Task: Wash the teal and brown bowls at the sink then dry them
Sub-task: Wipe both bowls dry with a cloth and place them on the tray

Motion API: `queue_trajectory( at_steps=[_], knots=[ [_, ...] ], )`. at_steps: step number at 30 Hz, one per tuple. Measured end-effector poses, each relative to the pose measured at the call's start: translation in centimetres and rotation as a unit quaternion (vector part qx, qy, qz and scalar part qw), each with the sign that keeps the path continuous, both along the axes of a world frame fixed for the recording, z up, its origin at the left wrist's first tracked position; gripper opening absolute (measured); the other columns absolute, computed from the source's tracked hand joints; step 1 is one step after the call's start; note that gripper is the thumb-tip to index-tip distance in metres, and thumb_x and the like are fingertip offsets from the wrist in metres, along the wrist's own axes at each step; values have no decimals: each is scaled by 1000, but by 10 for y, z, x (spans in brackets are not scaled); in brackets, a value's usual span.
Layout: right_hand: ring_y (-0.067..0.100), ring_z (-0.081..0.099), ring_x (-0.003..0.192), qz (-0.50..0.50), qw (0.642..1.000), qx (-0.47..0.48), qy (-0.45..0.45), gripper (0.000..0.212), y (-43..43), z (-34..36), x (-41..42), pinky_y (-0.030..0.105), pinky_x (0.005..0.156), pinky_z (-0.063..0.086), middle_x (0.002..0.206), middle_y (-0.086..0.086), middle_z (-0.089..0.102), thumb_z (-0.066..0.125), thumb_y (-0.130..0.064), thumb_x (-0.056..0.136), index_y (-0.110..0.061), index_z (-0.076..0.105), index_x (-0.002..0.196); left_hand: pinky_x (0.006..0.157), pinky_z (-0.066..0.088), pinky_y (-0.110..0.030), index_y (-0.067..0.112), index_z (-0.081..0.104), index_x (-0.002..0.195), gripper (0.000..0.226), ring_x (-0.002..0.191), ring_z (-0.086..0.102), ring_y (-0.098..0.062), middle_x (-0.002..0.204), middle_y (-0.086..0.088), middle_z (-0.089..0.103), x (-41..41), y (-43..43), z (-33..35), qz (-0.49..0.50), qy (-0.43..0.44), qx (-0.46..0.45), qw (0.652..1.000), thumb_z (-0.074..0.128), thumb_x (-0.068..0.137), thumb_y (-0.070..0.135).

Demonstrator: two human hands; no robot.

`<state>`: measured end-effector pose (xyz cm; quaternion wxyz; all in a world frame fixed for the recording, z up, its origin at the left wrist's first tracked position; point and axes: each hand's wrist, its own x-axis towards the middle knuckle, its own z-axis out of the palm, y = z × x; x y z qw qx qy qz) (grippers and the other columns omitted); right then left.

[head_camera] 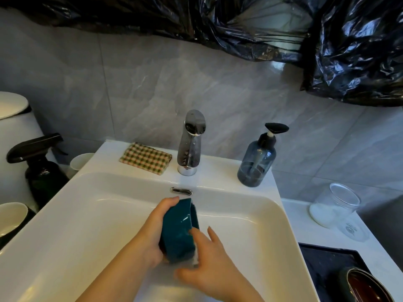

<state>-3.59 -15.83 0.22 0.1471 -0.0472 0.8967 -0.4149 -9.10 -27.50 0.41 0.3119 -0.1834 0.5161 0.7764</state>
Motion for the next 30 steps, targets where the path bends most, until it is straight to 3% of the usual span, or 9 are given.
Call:
queue_trajectory(
  at_steps=[4, 8, 13, 16, 18, 20, 23, 27, 30],
  knots=[
    [18, 53, 115, -74, 986, -149, 17, 71, -6, -6, -4, 45, 99, 46, 115, -6, 59, 65, -37, 54, -48, 42, 120, 60, 52, -33, 13, 57, 111, 50, 73, 64, -29, 87, -16, 67, 3, 5, -1, -50, 93, -21, 994, 65, 71, 41],
    [14, 61, 100, -104, 930, -352, -27, 83, 2, 4, 0, 23, 73, 55, 109, 1, 61, 64, -24, 43, -28, 45, 123, 51, 48, -28, 15, 51, 115, 40, 72, 62, -26, 90, -14, 62, 6, 14, 0, -37, 114, -29, 992, 55, 83, 38],
    [5, 67, 89, -87, 942, -325, -17, 49, 4, 1, -1, 20, 75, 53, 93, -7, 69, 63, -4, 59, -21, 60, 105, 58, 47, -30, 8, 64, 95, 42, 64, 60, -29, 71, -13, 65, 1, 10, -1, 45, 36, 2, 998, 57, 77, 45],
    [6, 64, 96, -90, 977, -191, 41, 40, 5, -1, -3, 24, 86, 52, 104, -4, 68, 70, -24, 65, -25, 64, 105, 58, 48, -31, 6, 66, 95, 43, 63, 59, -29, 72, -15, 65, 0, 8, 2, 61, 42, 19, 997, 56, 78, 44],
    [-5, 45, 115, -62, 993, -62, 81, 46, 4, 2, -2, 29, 113, 31, 122, -18, 57, 67, -43, 70, -33, 59, 115, 62, 50, -34, 7, 69, 85, 43, 68, 61, -32, 71, -17, 68, 0, 6, 3, 62, 12, 57, 996, 57, 75, 47],
    [-9, 25, 121, -37, 995, 15, 95, 50, 4, 9, -1, 24, 118, 7, 132, -24, 46, 67, -41, 78, -35, 53, 125, 68, 52, -38, 7, 73, 82, 45, 74, 62, -35, 75, -18, 70, -2, 1, 5, 51, -18, 87, 995, 62, 67, 49],
    [6, 37, 120, -8, 992, 29, 120, 45, 5, 11, 0, 20, 106, 33, 128, -9, 54, 71, -33, 77, -27, 59, 120, 72, 49, -38, 3, 76, 68, 49, 67, 64, -34, 72, -20, 70, -4, -5, 5, -2, -36, 136, 990, 63, 60, 49],
    [-1, 53, 86, -53, 990, -103, 83, 29, 4, 16, 2, 8, 73, 45, 90, -19, 60, 77, -22, 72, -26, 70, 101, 75, 48, -40, 4, 78, 71, 47, 71, 64, -34, 76, -20, 71, -2, -3, 7, -43, 0, 158, 986, 58, 64, 46],
    [3, 65, 69, -158, 941, -293, 54, 23, 7, 17, -1, 17, 64, 53, 69, -12, 70, 79, -11, 66, -30, 70, 77, 76, 51, -41, 15, 68, 112, 57, 85, 66, -34, 102, -21, 69, 1, 2, 5, -64, 39, 146, 986, 69, 58, 34]
  ],
)
